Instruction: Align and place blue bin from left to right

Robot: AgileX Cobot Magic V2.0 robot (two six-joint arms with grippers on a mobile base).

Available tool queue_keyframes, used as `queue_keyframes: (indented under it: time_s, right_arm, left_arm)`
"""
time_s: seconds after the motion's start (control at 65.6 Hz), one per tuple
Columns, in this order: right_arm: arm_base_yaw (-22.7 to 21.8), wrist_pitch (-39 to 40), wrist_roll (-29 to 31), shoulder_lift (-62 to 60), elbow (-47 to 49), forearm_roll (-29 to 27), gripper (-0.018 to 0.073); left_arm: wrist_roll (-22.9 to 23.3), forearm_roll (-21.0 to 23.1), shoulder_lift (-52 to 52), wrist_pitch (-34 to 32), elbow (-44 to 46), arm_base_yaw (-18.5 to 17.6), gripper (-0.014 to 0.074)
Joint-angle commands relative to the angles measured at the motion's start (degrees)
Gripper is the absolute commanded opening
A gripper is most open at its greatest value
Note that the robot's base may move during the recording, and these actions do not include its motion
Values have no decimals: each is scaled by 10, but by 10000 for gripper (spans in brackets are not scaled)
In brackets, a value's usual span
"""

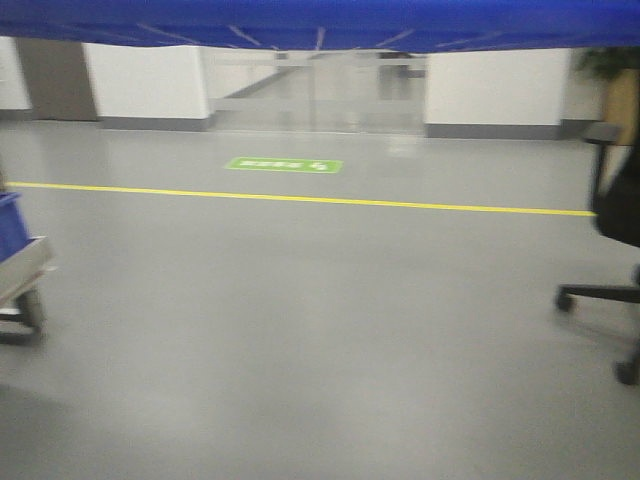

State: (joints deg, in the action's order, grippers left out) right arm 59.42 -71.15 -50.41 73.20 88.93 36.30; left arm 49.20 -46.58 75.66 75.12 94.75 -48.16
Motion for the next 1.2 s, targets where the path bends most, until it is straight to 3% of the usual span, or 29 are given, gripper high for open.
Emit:
queue_keyframes:
  time_s: [0.0, 1.189]
  right_arm:
    - [7, 179, -2, -2, 6, 14, -166]
    - [7, 181, -2, -2, 6, 14, -166]
  left_arm:
    - [-1, -5, -4, -61, 6, -12, -111]
    - [-1, -5, -4, -61, 6, -12, -111]
